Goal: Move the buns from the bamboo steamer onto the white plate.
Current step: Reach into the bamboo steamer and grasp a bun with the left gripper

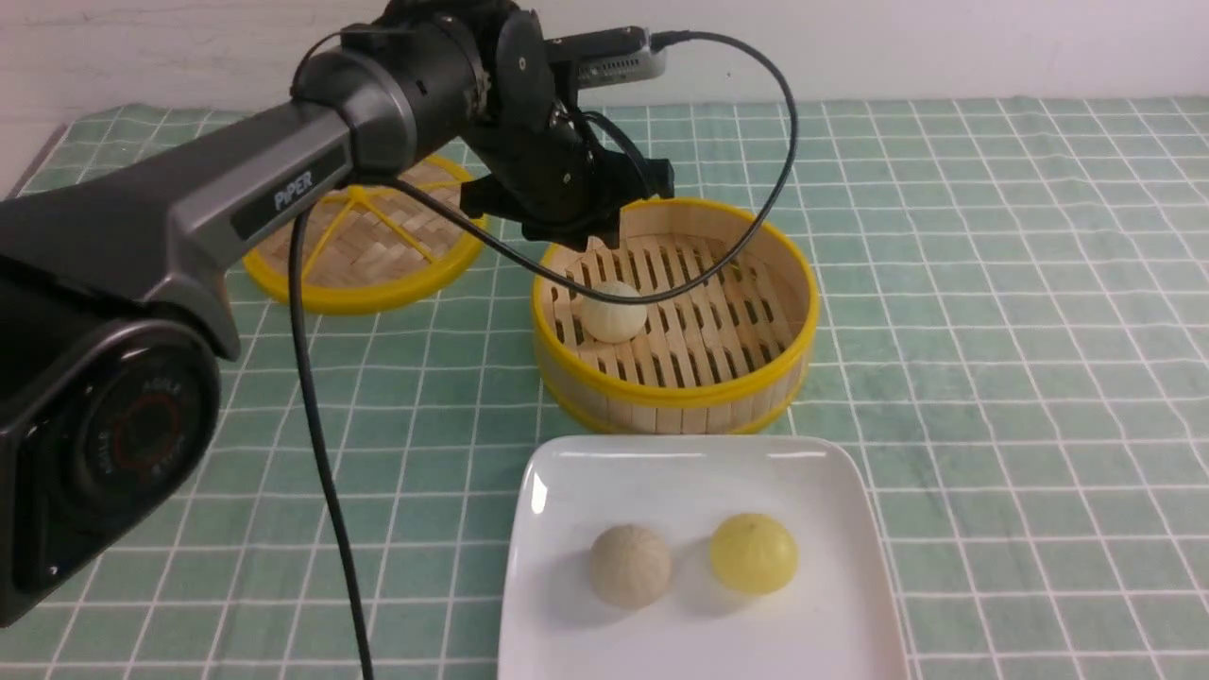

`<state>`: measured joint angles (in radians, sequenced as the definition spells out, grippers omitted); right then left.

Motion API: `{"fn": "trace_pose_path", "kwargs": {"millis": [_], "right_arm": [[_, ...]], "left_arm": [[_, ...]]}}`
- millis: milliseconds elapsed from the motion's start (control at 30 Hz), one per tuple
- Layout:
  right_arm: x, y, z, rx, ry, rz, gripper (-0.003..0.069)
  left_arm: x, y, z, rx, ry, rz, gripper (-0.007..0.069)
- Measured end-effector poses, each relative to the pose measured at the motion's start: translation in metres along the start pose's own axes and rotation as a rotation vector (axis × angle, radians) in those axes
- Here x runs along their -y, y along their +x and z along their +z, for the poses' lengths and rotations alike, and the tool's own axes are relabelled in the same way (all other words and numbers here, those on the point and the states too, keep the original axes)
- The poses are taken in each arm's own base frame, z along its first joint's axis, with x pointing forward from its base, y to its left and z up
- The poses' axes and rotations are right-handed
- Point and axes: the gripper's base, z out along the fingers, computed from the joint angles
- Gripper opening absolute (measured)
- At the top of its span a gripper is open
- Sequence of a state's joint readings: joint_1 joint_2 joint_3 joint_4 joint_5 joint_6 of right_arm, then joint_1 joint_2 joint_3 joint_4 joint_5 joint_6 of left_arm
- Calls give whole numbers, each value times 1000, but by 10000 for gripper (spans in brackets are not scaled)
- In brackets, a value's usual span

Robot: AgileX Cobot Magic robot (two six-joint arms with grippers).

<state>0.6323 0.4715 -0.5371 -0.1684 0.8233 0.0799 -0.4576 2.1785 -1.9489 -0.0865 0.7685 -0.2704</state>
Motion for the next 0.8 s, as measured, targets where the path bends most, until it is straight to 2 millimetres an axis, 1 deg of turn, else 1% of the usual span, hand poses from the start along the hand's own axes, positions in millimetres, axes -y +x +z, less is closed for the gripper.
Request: {"fn": "trace_pose_path", "kwargs": {"millis": [100,167,200,300,400,467,500,567,600,633,700,733,800], "right_arm": [[0,0,0,2,-2,2,97],[0,0,0,4,-3,2,97],[0,0,0,4,-3,2,99],[0,-1,0,6,-3,3,102],[0,-1,0,7,-3,3,106],[0,-1,0,7,-3,4,108],[0,-1,0,7,-3,4,110],[0,-1,0,7,-3,4,111],[0,-1,0,7,-3,4,111],[0,-1,0,7,-3,4,113],[0,-1,0,7,-3,4,115],[0,-1,0,7,-3,4,115],[0,-1,0,7,-3,4,115]], "left_arm": [[-3,4,14,-12,-10,14,347],[-4,8,22,-30,-13,9,378],[-5,10,26,-45,-15,7,387],[-6,14,31,-73,-16,-1,395],[-6,17,31,-101,-12,-13,393],[-5,17,30,-109,-8,-19,362],[-5,18,30,-114,-9,-20,334],[-5,19,30,-130,-10,-22,251],[-5,19,30,-134,-11,-22,230],[-5,21,30,-150,-12,-25,150],[-5,22,29,-167,-12,-28,70],[-5,23,28,-175,-11,-28,43],[-3,22,25,-185,2,-39,28]]}}
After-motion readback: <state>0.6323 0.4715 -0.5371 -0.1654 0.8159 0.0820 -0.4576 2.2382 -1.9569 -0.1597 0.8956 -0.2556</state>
